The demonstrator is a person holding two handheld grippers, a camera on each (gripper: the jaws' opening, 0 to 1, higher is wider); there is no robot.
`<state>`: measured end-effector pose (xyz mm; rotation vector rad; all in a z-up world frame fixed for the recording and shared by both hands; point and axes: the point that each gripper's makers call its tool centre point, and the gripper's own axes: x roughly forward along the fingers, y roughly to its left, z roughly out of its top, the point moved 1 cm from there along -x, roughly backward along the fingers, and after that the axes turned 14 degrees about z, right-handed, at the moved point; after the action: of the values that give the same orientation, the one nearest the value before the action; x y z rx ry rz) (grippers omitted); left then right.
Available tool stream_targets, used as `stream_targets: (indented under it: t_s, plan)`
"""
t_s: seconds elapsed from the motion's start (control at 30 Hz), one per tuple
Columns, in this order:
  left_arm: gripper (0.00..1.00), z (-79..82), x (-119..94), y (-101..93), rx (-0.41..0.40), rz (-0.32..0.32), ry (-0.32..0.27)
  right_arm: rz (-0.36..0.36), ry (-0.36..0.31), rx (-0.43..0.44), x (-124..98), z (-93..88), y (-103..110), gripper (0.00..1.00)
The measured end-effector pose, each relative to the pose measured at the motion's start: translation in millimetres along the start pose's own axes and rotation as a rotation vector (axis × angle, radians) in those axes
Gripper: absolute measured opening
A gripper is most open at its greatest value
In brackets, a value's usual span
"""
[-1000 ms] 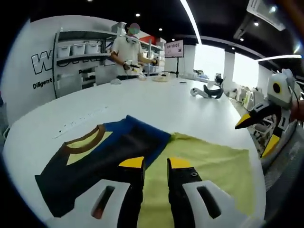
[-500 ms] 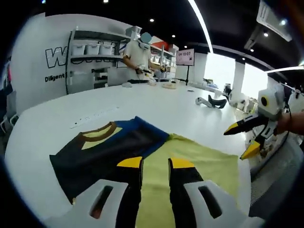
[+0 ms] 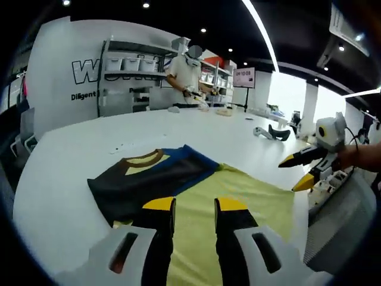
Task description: Fold the garment on the visible template until the final outline fits inside the template.
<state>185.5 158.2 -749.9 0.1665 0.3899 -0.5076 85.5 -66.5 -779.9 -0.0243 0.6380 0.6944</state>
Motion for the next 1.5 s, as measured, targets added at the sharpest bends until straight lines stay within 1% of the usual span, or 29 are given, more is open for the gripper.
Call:
stream_targets:
  t_s: [0.03, 0.07, 0.13, 0.27, 0.3, 0.43, 0.53, 0.6, 0.63, 0.7, 0.77, 0.8, 0.83, 0.9, 1.0, 1.07, 1.2, 1.27, 1.3, 1.43, 1.5]
  plan:
    - [0.20, -3.6, -2, 1.8, 0.022, 0.005, 0.015, 0.000, 0.001, 0.000, 0, -0.4, 0, 0.58]
    - [0.21, -5.5, -6, 0.0, 0.003, -0.014, 0.023, 0.001, 0.003, 0.001, 0, -1.2, 0, 0.58]
    - [0.21, -5.9, -13, 5.2, -0.026, -0.004, 0.013, -0.011, 0.009, 0.003, 0, -2.6, -1, 0.60]
    - [0.22, -9.3, -23, 9.2, -0.015, 0.014, 0.022, -0.014, 0.011, -0.002, 0, -1.6, -3, 0.59]
    - [0.22, -12.0, -29, 10.9, -0.015, 0.018, 0.028, -0.017, 0.007, -0.003, -1, 0.0, -4, 0.59]
    - [0.23, -21.0, -42, 12.7, -0.037, 0.033, 0.053, -0.016, 0.010, -0.009, -2, 0.8, -5, 0.59]
    - [0.25, -31.8, -51, 11.5, -0.043, 0.024, 0.094, -0.019, 0.014, -0.012, -2, -0.4, -6, 0.59]
    - [0.24, -35.7, -57, 12.1, -0.042, 0.038, 0.104, -0.019, 0.010, -0.010, -3, -1.0, -5, 0.59]
    - [0.24, -38.7, -61, 10.8, -0.038, 0.037, 0.115, -0.017, 0.015, -0.007, -3, -2.9, -5, 0.59]
    - [0.25, -46.9, -68, 11.8, -0.029, 0.051, 0.157, -0.016, 0.053, -0.009, -3, -11.2, -3, 0.59]
    - [0.25, -53.0, -73, 11.6, -0.023, 0.058, 0.183, -0.014, 0.055, -0.006, -3, -12.8, -2, 0.58]
    - [0.25, -54.2, -74, 11.7, -0.026, 0.060, 0.187, -0.013, 0.056, -0.005, -3, -13.3, -2, 0.58]
    - [0.25, -58.9, -77, 10.2, -0.037, 0.061, 0.206, -0.014, 0.061, 0.001, -3, -16.0, -2, 0.58]
    - [0.25, -63.7, -79, 9.5, -0.037, 0.071, 0.221, -0.012, 0.066, 0.003, -3, -18.2, -2, 0.58]
    - [0.25, -70.2, -78, 8.0, -0.033, 0.065, 0.239, -0.010, 0.069, 0.010, -4, -20.0, -1, 0.58]
    - [0.25, -74.4, -79, 6.8, -0.011, 0.068, 0.258, -0.013, 0.082, 0.014, -5, -23.2, -3, 0.57]
    - [0.25, -85.5, -83, 3.2, -0.007, 0.069, 0.323, -0.013, 0.103, 0.028, -6, -29.0, -4, 0.56]
    - [0.25, -95.7, -85, 5.8, 0.015, 0.092, 0.370, -0.018, 0.123, 0.037, -7, -34.7, -6, 0.55]
    - [0.26, -98.9, -85, 5.1, 0.016, 0.091, 0.379, -0.021, 0.127, 0.040, -7, -36.1, -6, 0.55]
    - [0.26, -103.0, -89, 3.2, 0.017, 0.091, 0.399, -0.016, 0.139, 0.058, -8, -40.8, -6, 0.55]
    - [0.25, -107.6, -93, 4.3, 0.012, 0.109, 0.434, -0.018, 0.162, 0.069, -8, -46.3, -8, 0.54]
